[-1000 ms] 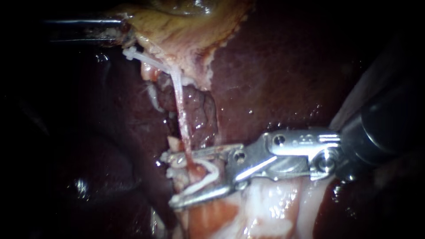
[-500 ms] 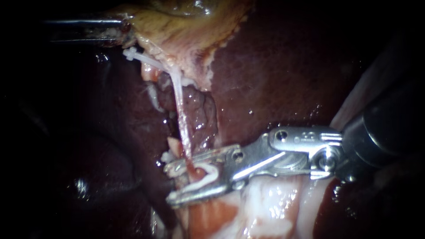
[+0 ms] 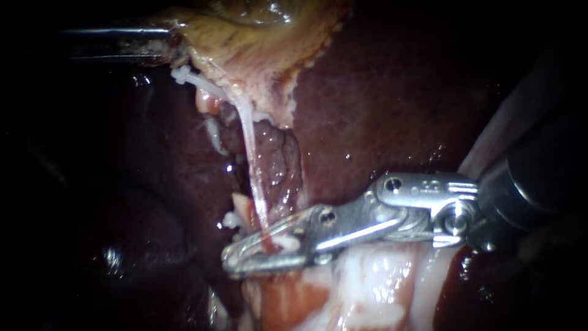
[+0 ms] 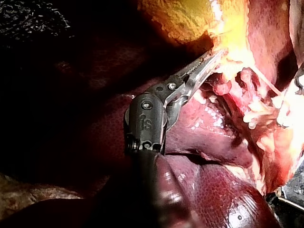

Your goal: Clipping first clip right tube

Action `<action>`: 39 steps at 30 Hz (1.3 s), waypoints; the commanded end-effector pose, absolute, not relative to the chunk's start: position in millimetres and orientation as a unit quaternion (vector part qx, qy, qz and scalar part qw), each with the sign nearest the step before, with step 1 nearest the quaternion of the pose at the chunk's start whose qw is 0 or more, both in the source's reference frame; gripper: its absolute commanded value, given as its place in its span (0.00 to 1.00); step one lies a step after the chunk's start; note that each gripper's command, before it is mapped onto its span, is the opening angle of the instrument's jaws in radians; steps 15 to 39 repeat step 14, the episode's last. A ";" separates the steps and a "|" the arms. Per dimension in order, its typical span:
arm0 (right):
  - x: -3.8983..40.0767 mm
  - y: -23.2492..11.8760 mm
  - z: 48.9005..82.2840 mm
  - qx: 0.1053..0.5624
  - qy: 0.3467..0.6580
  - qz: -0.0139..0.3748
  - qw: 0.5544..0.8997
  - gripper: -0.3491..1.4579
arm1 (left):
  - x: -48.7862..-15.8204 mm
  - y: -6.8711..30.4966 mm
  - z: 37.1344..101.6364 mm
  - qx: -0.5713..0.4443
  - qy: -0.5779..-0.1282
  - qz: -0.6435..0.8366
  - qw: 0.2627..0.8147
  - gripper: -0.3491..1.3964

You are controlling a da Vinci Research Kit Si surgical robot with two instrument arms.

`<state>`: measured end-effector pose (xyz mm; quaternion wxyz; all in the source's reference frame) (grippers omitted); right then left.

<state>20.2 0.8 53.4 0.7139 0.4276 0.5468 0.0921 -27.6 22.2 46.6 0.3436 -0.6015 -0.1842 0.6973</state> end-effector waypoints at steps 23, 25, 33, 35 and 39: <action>20.0 1.2 54.0 0.431 0.542 0.095 0.715 0.00 | -27.7 22.4 46.8 -0.602 -0.184 0.697 0.344 0.00; 20.0 1.2 54.0 0.431 0.542 0.095 0.715 0.00 | -27.7 22.4 46.8 -0.602 -0.184 0.697 0.344 0.00; 20.0 1.2 54.0 0.431 0.542 0.095 0.715 0.00 | -27.7 22.4 46.8 -0.602 -0.184 0.697 0.344 0.00; 20.0 1.2 54.0 0.431 0.542 0.095 0.715 0.00 | -27.7 22.4 46.8 -0.602 -0.184 0.697 0.344 0.00; 20.0 1.2 54.0 0.431 0.542 0.095 0.715 0.00 | -27.7 22.4 46.8 -0.602 -0.184 0.697 0.344 0.00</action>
